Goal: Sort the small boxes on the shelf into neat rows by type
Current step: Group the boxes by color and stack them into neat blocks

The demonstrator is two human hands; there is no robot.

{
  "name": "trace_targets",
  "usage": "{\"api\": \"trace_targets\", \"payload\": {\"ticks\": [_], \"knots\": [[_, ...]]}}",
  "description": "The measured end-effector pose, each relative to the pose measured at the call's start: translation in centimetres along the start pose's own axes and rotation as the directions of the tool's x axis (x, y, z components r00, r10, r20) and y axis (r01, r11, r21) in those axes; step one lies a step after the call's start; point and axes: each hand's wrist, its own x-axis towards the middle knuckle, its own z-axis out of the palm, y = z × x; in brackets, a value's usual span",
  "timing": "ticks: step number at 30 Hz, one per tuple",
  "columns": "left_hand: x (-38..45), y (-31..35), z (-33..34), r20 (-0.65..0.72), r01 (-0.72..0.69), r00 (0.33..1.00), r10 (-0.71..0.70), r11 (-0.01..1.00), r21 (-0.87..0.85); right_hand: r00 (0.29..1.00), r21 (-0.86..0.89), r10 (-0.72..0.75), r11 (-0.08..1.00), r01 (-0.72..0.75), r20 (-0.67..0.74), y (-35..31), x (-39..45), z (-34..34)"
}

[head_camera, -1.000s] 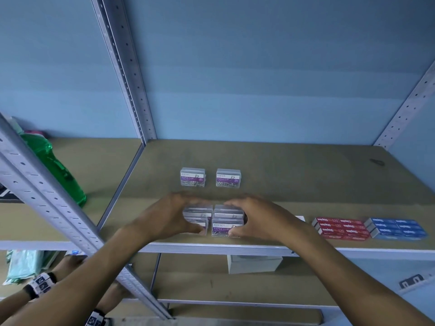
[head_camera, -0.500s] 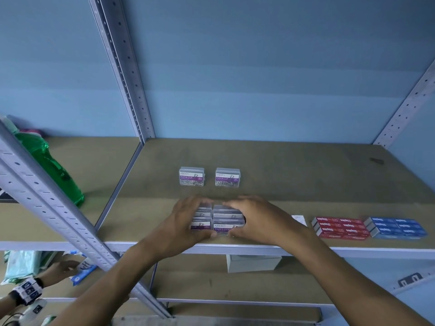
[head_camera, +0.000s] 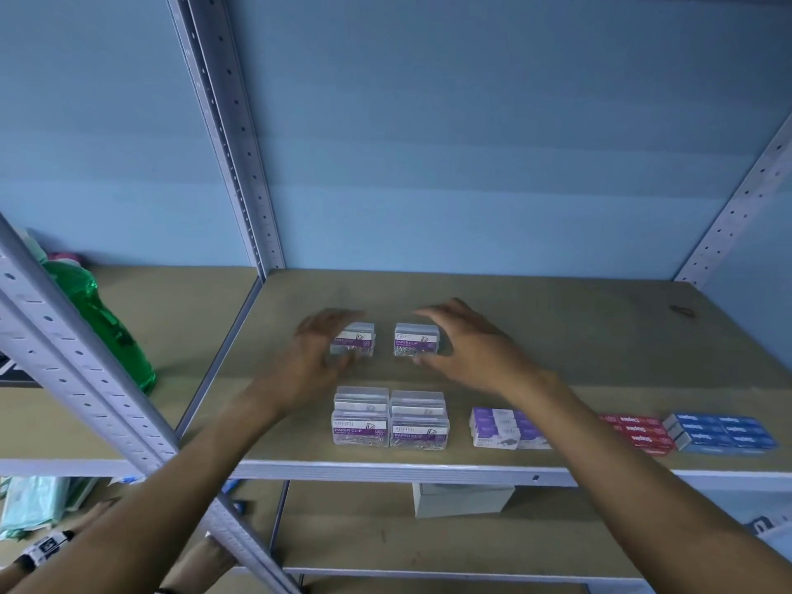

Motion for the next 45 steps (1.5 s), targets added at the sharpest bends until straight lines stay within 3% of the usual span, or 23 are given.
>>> {"api": "trace_targets", "payload": {"ticks": [6, 10, 13, 14, 19, 22, 26, 34, 42, 45], "knots": [[3.6, -3.5, 1.9, 0.172, 0.091, 0.978, -0.115, 0.985, 0.144, 0.992, -0.130, 0.058, 0.991, -0.044, 0.110, 0.6, 3.8, 2.3], [3.1, -3.5, 3.0, 0.170, 0.102, 0.980, -0.107, 0.994, 0.039, 0.993, -0.131, 0.050, 0.991, -0.036, 0.104, 0.7, 4.1, 3.2], [2.2, -4.2, 3.4, 0.138, 0.116, 0.981, -0.140, 0.979, 0.169, 0.996, -0.114, 0.059, 0.992, -0.051, 0.069, 1.2, 4.1, 3.5], [2.2, -4.2, 3.2, 0.137, 0.190, 0.966, -0.220, 0.960, 0.205, 0.996, -0.104, 0.061, 0.993, -0.054, 0.065, 1.2, 4.1, 3.6], [2.5, -2.5, 1.6, 0.141, 0.032, 0.989, -0.036, 0.999, 0.036, 0.997, -0.073, 0.068, 0.995, -0.066, 0.022, 1.2, 3.8, 3.1], [1.6, -1.4, 0.7, 0.038, 0.030, 0.999, -0.028, 0.998, -0.049, 0.998, -0.030, 0.055, 0.998, -0.055, -0.006, 1.2, 3.2, 2.4], [-0.2, -0.8, -0.2, 0.021, -0.181, 0.983, 0.180, 0.983, 0.023, 1.000, 0.006, -0.024, 1.000, 0.024, -0.013, 0.6, 1.0, 1.4], [-3.2, 1.4, -0.4, 0.123, -0.226, 0.962, 0.244, 0.964, -0.142, 0.994, 0.045, -0.104, 0.994, 0.102, 0.041, -1.0, -2.8, 1.1], [-3.7, 0.7, 1.2, 0.207, -0.219, 0.951, 0.228, 0.973, -0.068, 0.988, 0.003, -0.098, 0.995, 0.099, 0.123, -0.8, -3.6, 3.0], [-3.8, 1.5, 0.7, 0.173, -0.133, 0.973, 0.150, 0.986, -0.103, 0.985, 0.049, -0.075, 0.996, 0.068, 0.154, -1.0, -3.6, 2.6]]}}
